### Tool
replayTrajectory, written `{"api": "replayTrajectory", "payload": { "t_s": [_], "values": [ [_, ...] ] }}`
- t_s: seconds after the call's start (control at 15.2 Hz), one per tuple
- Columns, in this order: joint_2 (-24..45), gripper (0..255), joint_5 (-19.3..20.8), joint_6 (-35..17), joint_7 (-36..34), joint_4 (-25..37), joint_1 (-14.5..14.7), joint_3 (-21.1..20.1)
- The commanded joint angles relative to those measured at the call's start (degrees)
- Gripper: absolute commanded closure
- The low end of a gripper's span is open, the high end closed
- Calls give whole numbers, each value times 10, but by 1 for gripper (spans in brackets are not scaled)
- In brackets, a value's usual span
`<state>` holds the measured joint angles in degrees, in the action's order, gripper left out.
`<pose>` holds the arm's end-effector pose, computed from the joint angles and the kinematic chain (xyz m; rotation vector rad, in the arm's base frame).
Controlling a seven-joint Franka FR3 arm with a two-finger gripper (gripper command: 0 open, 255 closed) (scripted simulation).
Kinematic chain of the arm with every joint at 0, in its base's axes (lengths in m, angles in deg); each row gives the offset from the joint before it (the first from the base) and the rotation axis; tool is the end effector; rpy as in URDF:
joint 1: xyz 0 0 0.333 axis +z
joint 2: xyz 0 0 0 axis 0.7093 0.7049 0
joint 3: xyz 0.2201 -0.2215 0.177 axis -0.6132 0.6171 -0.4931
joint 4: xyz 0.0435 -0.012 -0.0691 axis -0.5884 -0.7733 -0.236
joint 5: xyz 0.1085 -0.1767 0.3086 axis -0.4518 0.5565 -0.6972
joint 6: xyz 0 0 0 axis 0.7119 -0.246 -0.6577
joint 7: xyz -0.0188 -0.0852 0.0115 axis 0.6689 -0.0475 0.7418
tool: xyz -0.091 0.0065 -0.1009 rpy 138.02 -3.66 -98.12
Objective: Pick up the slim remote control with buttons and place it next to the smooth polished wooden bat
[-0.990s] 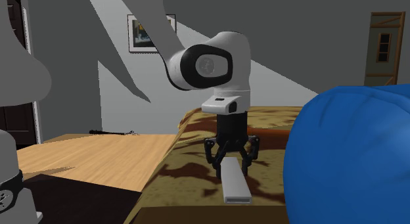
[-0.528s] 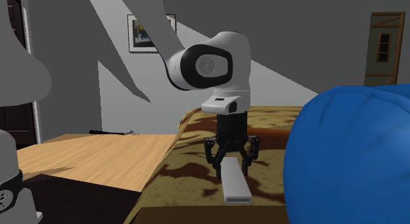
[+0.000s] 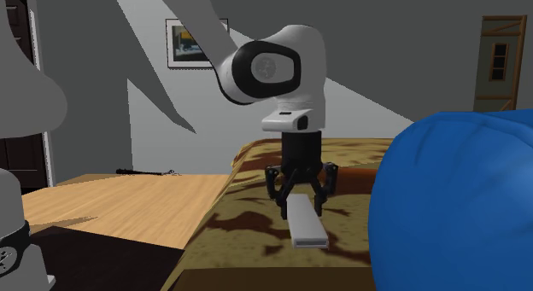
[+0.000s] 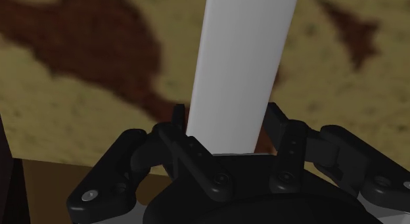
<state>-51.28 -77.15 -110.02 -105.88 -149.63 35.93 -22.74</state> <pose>0.4440 0.2450 0.3117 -2.6402 1.6652 -0.0043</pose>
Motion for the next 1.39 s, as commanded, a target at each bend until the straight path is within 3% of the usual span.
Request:
{"api": "replayTrajectory", "payload": {
  "t_s": [0.0,0.66,1.32],
  "values": [
    [-14,255,-16,13,12,3,-5,-5],
    [-84,255,-85,87,61,24,-15,-16],
    [-139,255,-129,166,93,59,-15,-11]
  ]
}}
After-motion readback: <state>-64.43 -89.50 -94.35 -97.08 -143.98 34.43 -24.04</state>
